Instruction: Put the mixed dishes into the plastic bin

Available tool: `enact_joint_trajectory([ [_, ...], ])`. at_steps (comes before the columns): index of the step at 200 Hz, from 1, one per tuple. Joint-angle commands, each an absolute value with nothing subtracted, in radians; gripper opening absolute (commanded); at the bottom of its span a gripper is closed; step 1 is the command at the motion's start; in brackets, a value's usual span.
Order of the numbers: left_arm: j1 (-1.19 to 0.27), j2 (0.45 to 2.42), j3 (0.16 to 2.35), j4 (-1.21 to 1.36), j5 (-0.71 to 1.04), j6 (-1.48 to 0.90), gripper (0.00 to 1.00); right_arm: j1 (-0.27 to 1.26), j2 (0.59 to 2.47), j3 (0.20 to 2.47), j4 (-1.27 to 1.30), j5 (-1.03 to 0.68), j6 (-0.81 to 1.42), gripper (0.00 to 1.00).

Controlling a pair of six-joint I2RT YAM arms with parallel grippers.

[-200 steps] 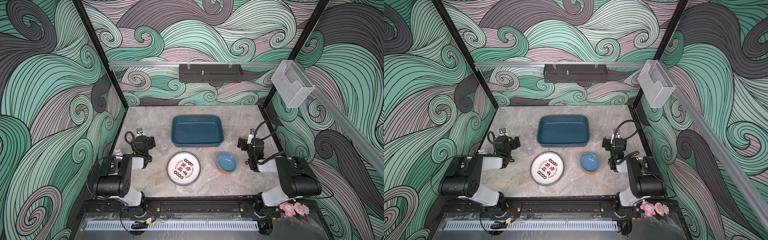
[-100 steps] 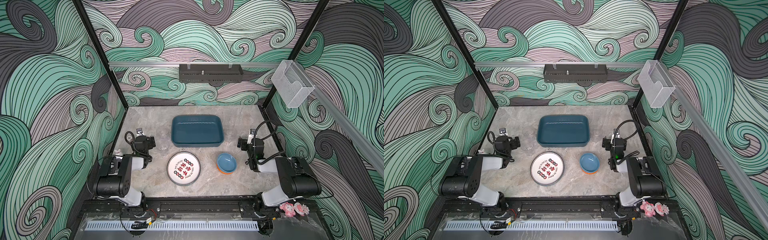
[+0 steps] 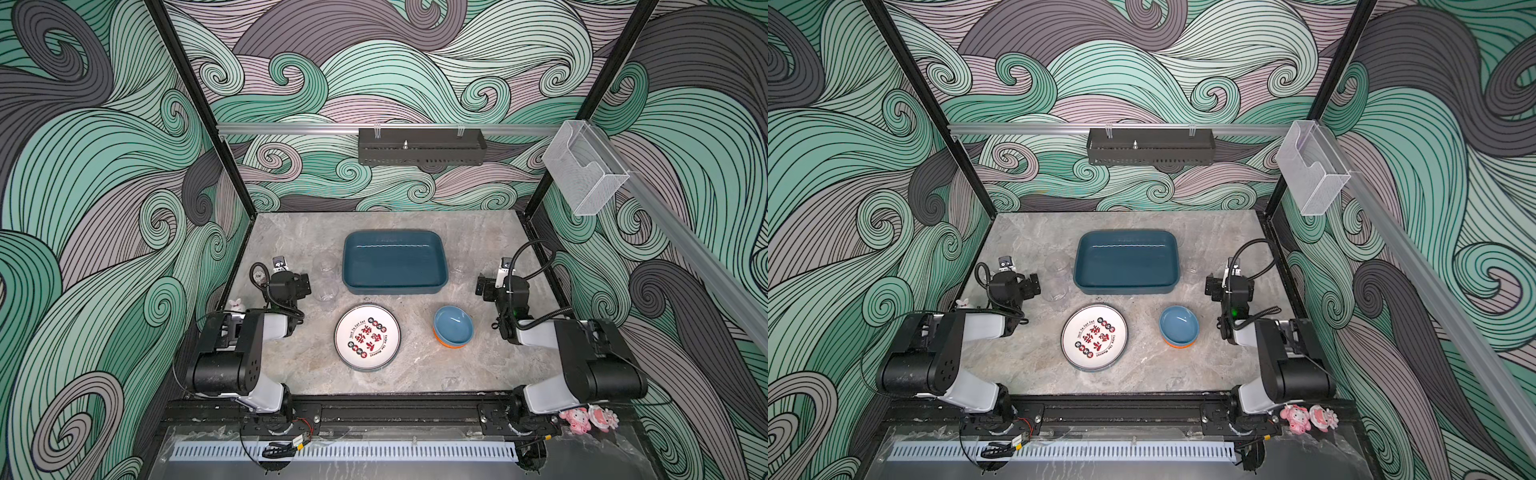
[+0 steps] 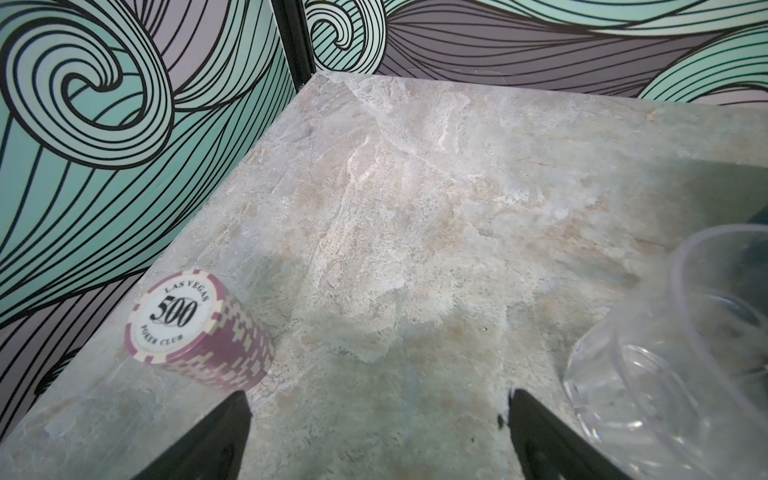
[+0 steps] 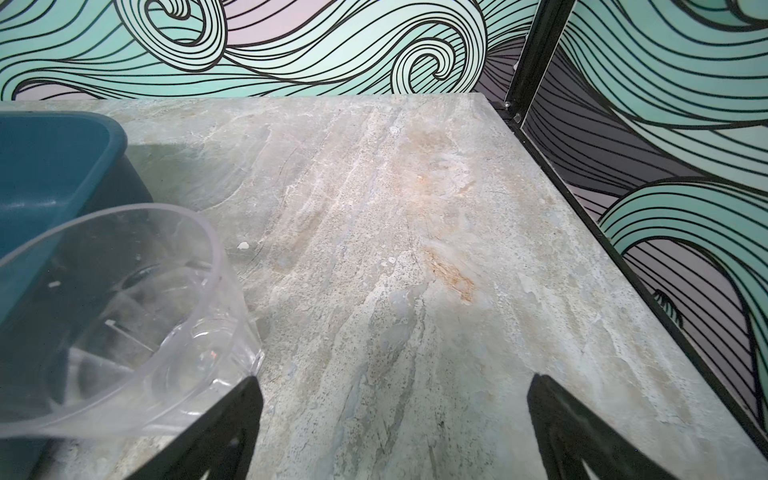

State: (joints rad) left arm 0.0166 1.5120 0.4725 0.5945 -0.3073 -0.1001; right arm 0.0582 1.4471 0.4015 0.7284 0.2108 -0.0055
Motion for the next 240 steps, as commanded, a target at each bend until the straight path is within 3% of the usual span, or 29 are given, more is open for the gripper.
enact_joint_trajectory([
  [1, 0.017, 1.454, 0.615, 0.343, -0.35, -0.134, 0.98, 0.073, 1.327, 0.488, 0.554, 0.231, -0.005, 1.0],
  [73, -0.009, 1.341, 0.78, 0.038, -0.388, -0.25, 0.99, 0.095, 1.099, 0.604, 0.333, -0.018, 0.168, 1.0],
  [90, -0.009, 1.307, 0.83, -0.031, -0.306, -0.304, 0.99, 0.097, 1.075, 0.652, 0.258, -0.004, 0.318, 1.0],
  [113, -0.005, 1.273, 0.885, -0.144, -0.236, -0.538, 0.99, 0.078, 1.065, 0.78, -0.063, -0.041, 0.608, 0.99],
  [129, 0.003, 1.261, 0.901, -0.186, -0.115, -0.579, 0.99, 0.051, 1.082, 0.732, 0.066, -0.213, 0.707, 1.0],
  [150, 0.003, 1.228, 0.898, -0.229, 0.037, -0.594, 0.95, 0.052, 1.134, 0.72, 0.18, -0.366, 0.796, 0.85],
  [181, 0.003, 1.165, 0.935, -0.469, 0.222, -0.602, 0.8, 0.129, 1.214, 0.884, -0.091, -0.471, 0.684, 0.61],
  [206, 0.003, 1.107, 0.925, -0.671, 0.313, -0.591, 0.69, 0.234, 1.262, 0.966, -0.252, -0.485, 0.579, 0.55],
  [240, 0.002, 0.996, 0.809, -0.756, 0.435, -0.644, 0.67, 0.385, 1.32, 1.058, -0.439, -0.429, 0.496, 0.52],
])
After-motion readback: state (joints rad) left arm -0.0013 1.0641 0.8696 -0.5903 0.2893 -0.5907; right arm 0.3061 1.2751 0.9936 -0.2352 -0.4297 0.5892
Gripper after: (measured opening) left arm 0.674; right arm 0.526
